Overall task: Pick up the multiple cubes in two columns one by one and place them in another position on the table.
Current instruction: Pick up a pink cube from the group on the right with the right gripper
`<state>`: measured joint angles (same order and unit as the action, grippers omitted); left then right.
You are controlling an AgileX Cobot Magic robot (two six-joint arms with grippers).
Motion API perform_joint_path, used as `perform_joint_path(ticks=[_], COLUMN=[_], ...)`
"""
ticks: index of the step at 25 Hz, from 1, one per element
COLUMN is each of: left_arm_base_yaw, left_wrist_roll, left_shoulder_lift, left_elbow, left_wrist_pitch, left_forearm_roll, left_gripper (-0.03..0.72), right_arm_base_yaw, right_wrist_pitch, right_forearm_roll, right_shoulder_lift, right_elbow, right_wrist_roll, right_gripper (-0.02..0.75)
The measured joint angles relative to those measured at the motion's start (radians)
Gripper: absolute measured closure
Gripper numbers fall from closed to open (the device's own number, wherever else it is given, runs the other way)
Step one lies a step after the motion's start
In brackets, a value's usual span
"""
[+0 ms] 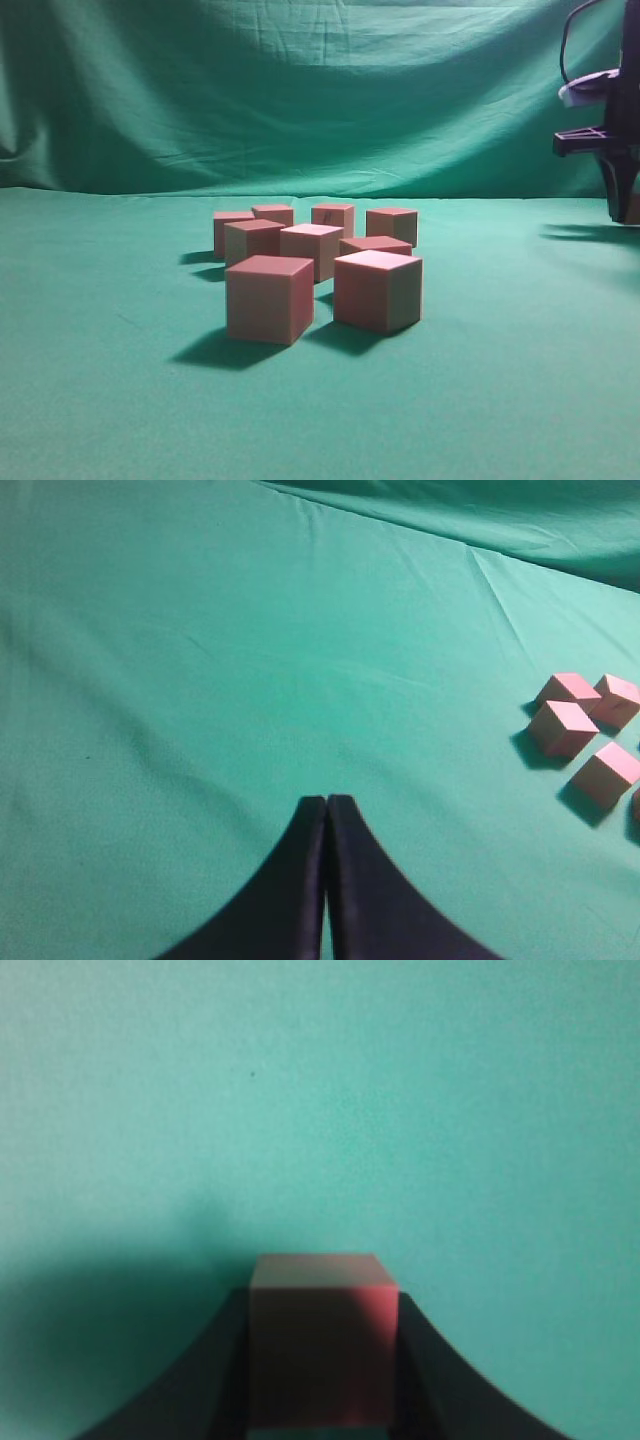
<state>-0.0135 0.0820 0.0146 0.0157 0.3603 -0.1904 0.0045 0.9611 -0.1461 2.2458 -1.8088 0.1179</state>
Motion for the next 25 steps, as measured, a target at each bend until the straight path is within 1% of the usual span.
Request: perform_joint_path(ticks=[4,9,13,17,25], left_arm_base_yaw=[0.000,0.000,0.000,0.000,0.000], left_wrist_roll=[0.000,0.000,0.000,0.000,0.000], left_shoulder_lift=[0.000,0.000,0.000,0.000,0.000], left_elbow=[0.000,0.000,0.000,0.000,0.000], left_wrist_pitch=[0.000,0.000,0.000,0.000,0.000], left_forearm_roll=[0.000,0.000,0.000,0.000,0.000], left_gripper=[0.688,0.688,0.688,0.688,0.688], right_arm_base_yaw=[0.000,0.017,0.074,0.145,0.258], right_wrist_pitch=[0.045,0.120,0.191,0.268,0.290], right_forearm_roll=[0.028,0.065,0.072,0.080,0.085], right_shoulder_lift=[-0.056,-0.198,-0.299,-0.347,-0.394], right_elbow=[-0.041,-0.095,-0.102,-0.102,-0.089], right_wrist_roll=[0.000,0.000,0.000,0.000,0.000], right_gripper=[0.463,0.463,0.463,0.463,0.463])
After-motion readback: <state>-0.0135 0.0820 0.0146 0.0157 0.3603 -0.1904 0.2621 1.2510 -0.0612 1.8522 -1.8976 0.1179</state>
